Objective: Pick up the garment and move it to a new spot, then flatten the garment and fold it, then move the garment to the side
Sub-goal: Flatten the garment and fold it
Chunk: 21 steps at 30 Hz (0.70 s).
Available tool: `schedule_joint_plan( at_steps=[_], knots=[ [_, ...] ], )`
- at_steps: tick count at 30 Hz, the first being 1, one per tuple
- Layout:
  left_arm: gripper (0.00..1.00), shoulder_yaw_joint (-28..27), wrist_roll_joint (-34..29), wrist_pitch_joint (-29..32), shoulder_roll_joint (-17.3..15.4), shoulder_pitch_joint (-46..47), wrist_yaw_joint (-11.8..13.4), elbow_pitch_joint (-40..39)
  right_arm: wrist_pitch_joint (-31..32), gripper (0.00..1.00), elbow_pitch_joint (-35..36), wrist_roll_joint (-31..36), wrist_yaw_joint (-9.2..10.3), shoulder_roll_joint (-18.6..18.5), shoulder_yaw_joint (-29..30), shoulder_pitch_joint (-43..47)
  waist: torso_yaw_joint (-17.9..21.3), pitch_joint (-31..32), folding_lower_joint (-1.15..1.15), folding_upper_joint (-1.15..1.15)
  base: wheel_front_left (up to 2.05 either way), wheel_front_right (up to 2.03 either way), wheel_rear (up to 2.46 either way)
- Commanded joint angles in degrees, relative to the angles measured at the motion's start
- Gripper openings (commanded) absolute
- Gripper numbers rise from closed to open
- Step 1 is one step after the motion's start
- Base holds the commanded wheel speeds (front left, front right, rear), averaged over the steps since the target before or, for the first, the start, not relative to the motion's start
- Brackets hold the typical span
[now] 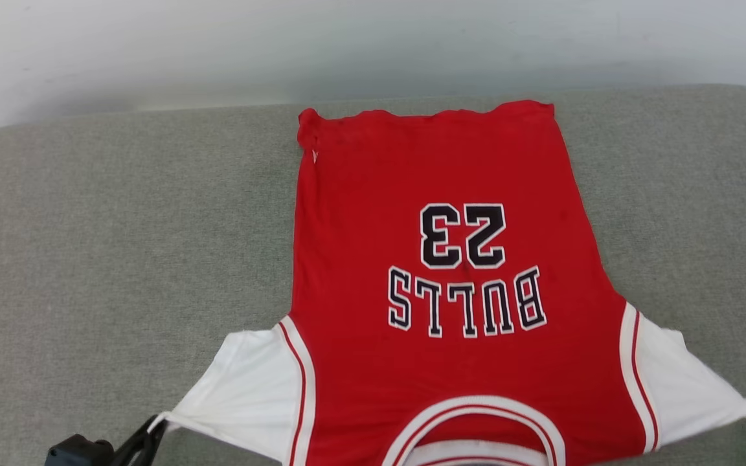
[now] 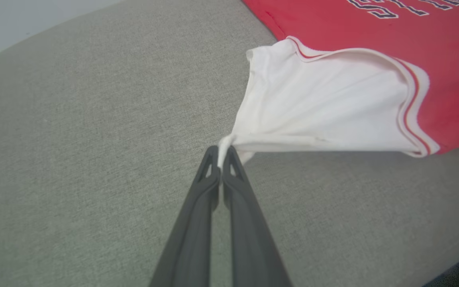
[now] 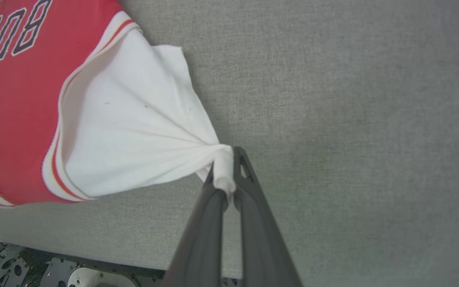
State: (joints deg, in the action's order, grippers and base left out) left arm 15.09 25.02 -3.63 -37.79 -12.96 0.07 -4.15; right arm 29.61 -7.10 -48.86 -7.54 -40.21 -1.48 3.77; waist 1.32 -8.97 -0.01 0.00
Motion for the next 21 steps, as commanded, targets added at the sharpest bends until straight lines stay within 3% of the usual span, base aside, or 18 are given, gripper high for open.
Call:
schedule_joint_plan(
  at_steps=[1,8,10,15,21],
  knots=[
    [0.0,-0.19,0.33,0.2,-0.57,-0.62,0.37,-0.24,0.62,0.0,0.43,0.26,0.1,-0.31,0.69,1.21,-0.19,0.03,0.01,0.0,0.0,0.0,0.0],
    [0.0,2.73,0.5,2.2,0.68,-0.73,-0.92,-2.02,7.29,0.0,4.64,2.32,0.09,2.16,4.59,5.88,-0.97,-0.33,0.01,0.0,0.0,0.0,0.0],
    [0.0,3.52,0.84,2.4,1.29,0.23,-1.41,-2.45,9.41,1.0,5.86,2.84,0.08,3.01,5.52,5.56,-1.13,-0.6,0.01,0.0,0.0,0.0,0.0],
    [0.0,5.47,2.09,4.73,2.11,2.56,-3.09,-5.15,14.19,1.0,10.2,3.46,0.06,4.35,9.48,2.22,-2.35,-2.58,0.01,0.0,0.0,0.0,0.0],
    [0.0,7.11,0.77,7.35,2.21,5.64,-3.35,-9.67,22.25,1.0,16.84,4.13,0.06,5.98,14.73,-5.43,-5.54,-6.63,0.01,0.0,0.0,0.0,0.0]
  ],
)
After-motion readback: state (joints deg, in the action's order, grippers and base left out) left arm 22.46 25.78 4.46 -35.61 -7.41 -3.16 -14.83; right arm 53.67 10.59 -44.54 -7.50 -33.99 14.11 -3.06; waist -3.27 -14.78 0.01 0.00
